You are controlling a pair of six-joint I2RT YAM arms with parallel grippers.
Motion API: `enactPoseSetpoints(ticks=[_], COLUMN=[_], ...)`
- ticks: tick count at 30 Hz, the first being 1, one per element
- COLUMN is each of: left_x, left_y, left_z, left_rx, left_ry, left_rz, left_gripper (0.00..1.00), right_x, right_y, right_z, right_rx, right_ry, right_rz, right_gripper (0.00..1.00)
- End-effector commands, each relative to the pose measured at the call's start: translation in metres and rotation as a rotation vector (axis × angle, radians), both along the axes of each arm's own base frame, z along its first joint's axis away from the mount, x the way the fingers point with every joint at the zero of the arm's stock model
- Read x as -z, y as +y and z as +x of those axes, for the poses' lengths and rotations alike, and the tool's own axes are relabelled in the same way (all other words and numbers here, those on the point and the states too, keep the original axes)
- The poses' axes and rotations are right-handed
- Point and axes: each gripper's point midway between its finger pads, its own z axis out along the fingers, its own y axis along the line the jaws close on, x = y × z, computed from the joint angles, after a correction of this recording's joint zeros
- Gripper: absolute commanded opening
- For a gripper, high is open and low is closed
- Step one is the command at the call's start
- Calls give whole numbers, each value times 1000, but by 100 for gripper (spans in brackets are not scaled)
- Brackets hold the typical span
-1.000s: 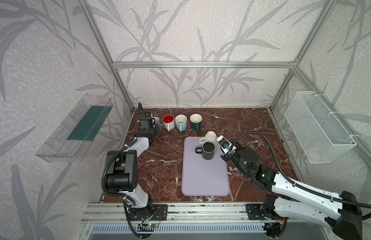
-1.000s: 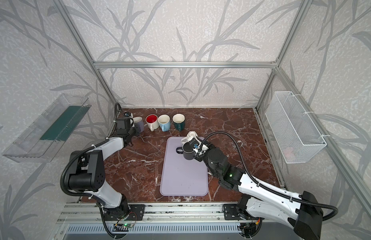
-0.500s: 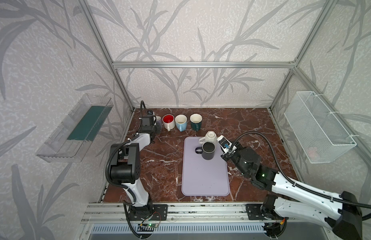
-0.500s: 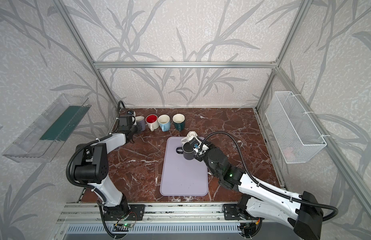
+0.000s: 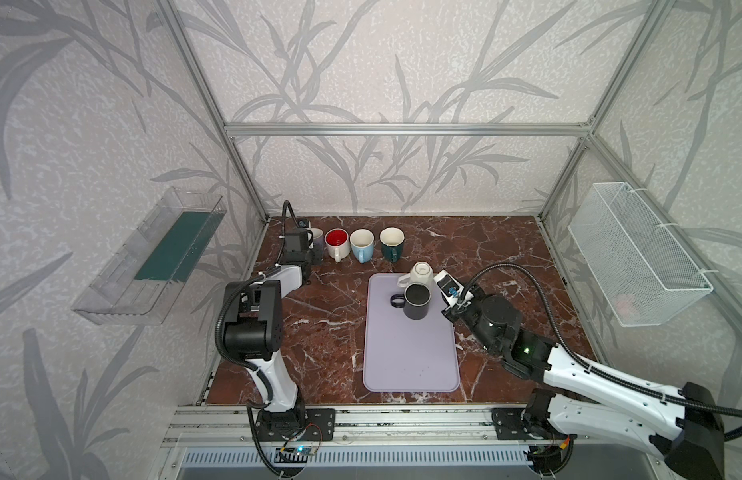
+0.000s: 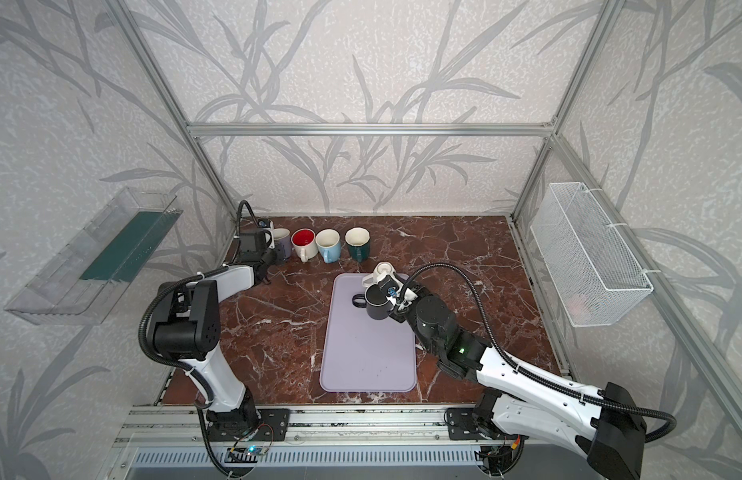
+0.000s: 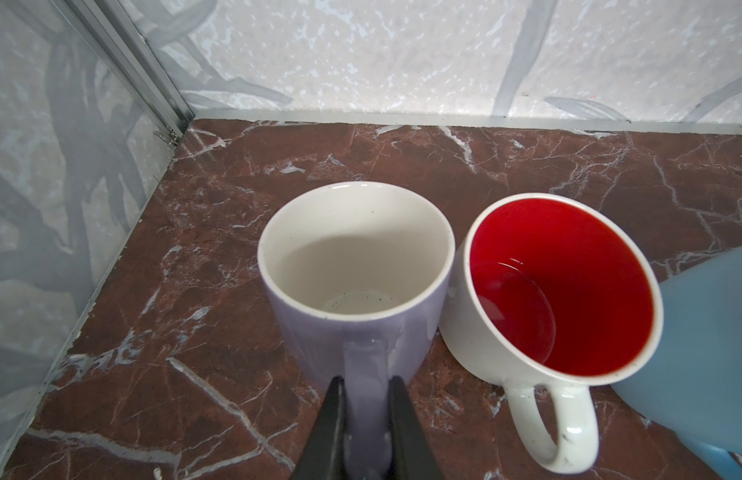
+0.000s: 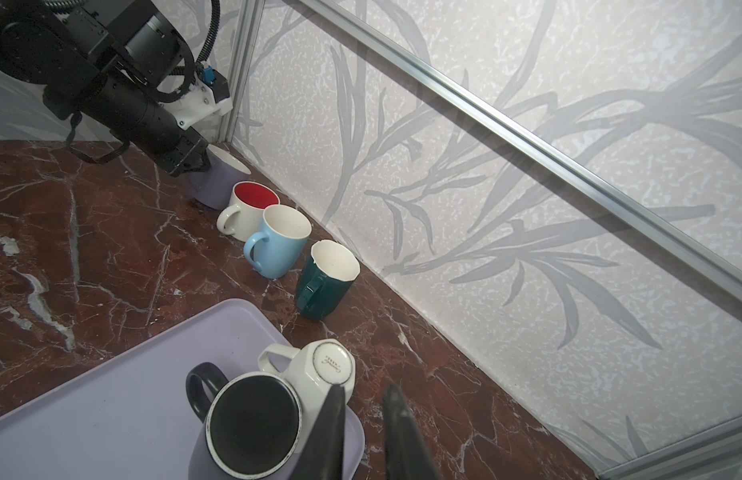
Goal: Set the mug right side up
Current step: 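Lower the lavender mug beside the red-interior mug with the left gripper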
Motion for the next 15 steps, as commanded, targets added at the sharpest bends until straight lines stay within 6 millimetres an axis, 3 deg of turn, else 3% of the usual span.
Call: enactPoseSetpoints(ticks=[1, 15], left_x=[-26, -28], left_y=[2, 3], left_z=[14, 3], left_rx=[21, 15], left_ry=[-111, -128], left_rz=[35, 43], left_gripper=[0, 4], right_x=[-3, -2], right_y=[-5, -3], right_z=[2, 2], right_rx=[21, 12], right_ry=[-13, -9], right_rz=[5, 3], right_gripper=[19, 19])
